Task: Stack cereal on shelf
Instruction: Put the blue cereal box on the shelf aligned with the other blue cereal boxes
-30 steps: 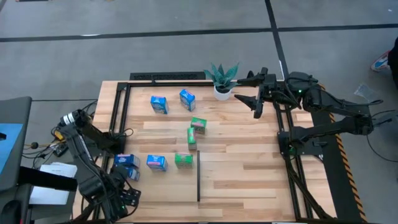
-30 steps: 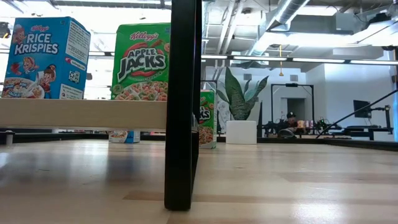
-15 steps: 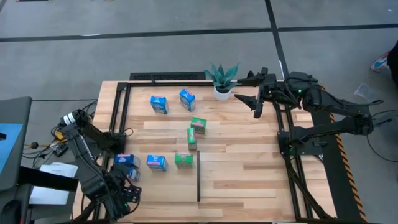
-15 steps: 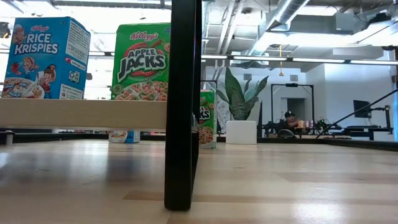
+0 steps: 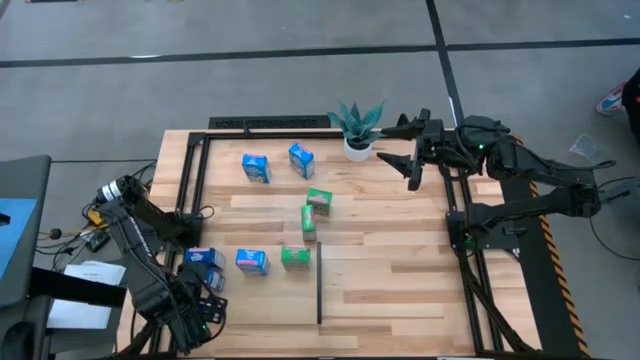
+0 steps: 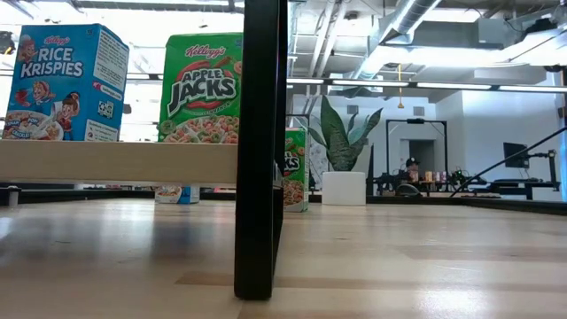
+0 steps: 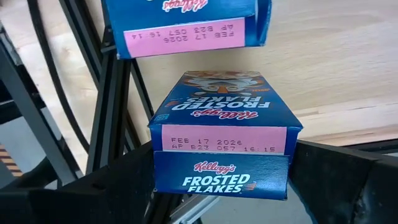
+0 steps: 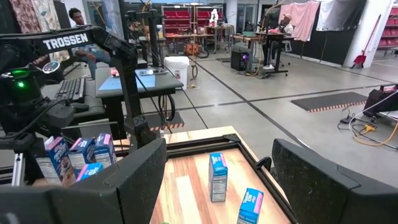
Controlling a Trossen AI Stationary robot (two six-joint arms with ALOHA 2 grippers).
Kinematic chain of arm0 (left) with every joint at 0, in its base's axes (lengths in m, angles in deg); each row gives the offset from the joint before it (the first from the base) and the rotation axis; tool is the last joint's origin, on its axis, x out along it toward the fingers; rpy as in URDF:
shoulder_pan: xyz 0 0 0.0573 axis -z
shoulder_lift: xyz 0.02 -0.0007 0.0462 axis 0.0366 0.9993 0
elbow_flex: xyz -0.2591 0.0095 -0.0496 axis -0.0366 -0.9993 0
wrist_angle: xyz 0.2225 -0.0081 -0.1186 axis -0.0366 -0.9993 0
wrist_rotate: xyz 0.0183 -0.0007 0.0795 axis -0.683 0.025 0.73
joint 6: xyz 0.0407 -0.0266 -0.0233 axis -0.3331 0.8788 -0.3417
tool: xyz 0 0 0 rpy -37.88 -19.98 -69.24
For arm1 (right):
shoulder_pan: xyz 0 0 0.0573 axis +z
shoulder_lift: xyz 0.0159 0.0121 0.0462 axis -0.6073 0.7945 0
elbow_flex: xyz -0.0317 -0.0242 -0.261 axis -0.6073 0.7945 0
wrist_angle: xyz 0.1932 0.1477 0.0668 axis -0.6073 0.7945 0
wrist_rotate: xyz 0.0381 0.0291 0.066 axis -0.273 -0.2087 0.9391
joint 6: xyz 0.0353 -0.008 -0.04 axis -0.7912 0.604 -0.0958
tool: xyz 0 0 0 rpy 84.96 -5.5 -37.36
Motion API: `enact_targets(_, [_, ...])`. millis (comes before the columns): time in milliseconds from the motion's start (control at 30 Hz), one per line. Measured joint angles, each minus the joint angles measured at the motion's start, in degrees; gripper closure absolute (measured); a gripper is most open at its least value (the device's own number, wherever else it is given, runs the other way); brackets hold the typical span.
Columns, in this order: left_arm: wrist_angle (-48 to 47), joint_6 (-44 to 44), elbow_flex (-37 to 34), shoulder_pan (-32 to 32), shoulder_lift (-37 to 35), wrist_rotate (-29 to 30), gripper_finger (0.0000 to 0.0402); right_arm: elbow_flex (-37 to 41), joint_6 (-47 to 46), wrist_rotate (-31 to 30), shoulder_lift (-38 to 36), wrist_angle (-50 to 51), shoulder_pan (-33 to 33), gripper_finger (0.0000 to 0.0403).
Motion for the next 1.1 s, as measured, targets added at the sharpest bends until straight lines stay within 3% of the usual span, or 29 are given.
enact_targets(1100, [-0.4,-0.2,-0.2,-0.4,2.7,-2.2,0.0086,0.0,-0.2,0.0,0.0,-0.2,0.0,0.0085])
